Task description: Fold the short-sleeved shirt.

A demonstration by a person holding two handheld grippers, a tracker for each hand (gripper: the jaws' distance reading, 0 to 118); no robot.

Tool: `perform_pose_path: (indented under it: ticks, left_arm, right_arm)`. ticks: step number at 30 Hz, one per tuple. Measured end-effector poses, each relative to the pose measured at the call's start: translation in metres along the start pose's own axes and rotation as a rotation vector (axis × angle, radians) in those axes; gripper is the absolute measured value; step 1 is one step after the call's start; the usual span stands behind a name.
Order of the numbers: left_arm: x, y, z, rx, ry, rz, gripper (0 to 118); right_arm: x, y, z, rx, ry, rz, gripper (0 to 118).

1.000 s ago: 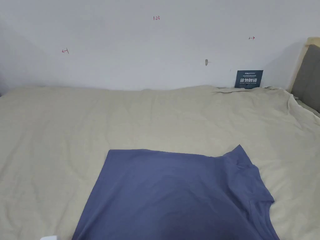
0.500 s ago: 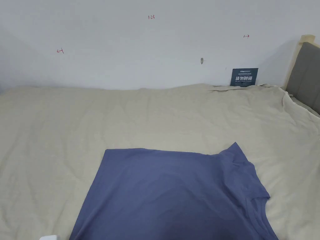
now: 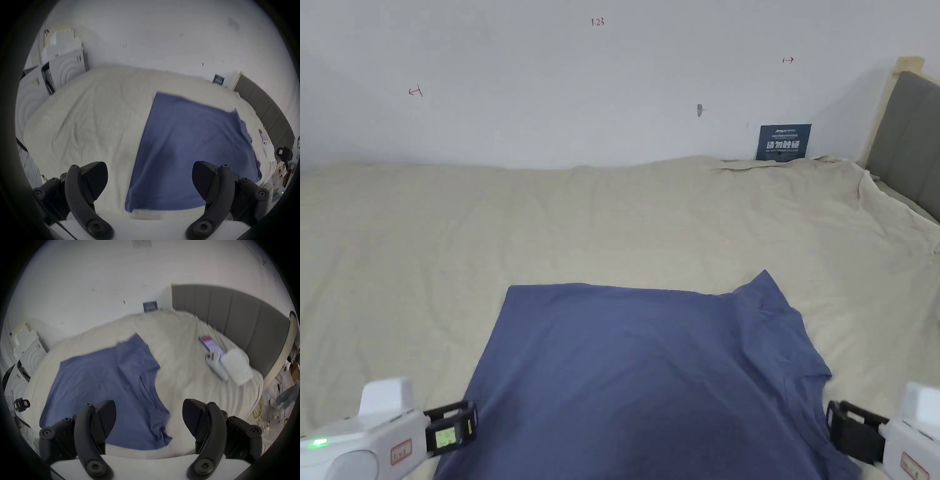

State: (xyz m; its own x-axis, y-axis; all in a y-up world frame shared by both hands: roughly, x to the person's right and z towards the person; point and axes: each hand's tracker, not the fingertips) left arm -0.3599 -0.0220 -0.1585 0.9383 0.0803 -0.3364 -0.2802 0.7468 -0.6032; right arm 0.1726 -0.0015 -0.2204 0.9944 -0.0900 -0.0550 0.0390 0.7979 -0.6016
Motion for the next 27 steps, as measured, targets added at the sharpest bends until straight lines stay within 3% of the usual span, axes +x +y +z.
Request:
perform_pose_path:
  ticks: [10, 14, 17, 21, 23, 27]
  left_arm:
    - [0.047, 0.024, 0.036, 0.335, -0.011, -0.091, 108]
    - [0.061, 0.021, 0.042, 0.414, -0.022, -0.121, 99]
    - [0.068, 0.019, 0.043, 0.462, -0.037, -0.137, 76]
    - [0.076, 0.017, 0.044, 0.502, -0.049, -0.160, 13]
    - [0.078, 0.017, 0.044, 0.508, -0.072, -0.154, 0]
    - [0.081, 0.021, 0.040, 0.504, -0.084, -0.156, 0]
  right_arm:
    - [-0.039, 0.033, 0.034, 0.329, 0.003, 0.154, 87]
    - [-0.049, 0.031, 0.039, 0.407, -0.035, 0.185, 87]
    - [-0.052, 0.029, 0.040, 0.442, -0.038, 0.209, 75]
    - [-0.056, 0.025, 0.040, 0.479, -0.047, 0.213, 4]
    - [-0.068, 0.025, 0.048, 0.497, -0.041, 0.212, 1]
    - [-0.072, 0.027, 0.048, 0.500, -0.045, 0.208, 1]
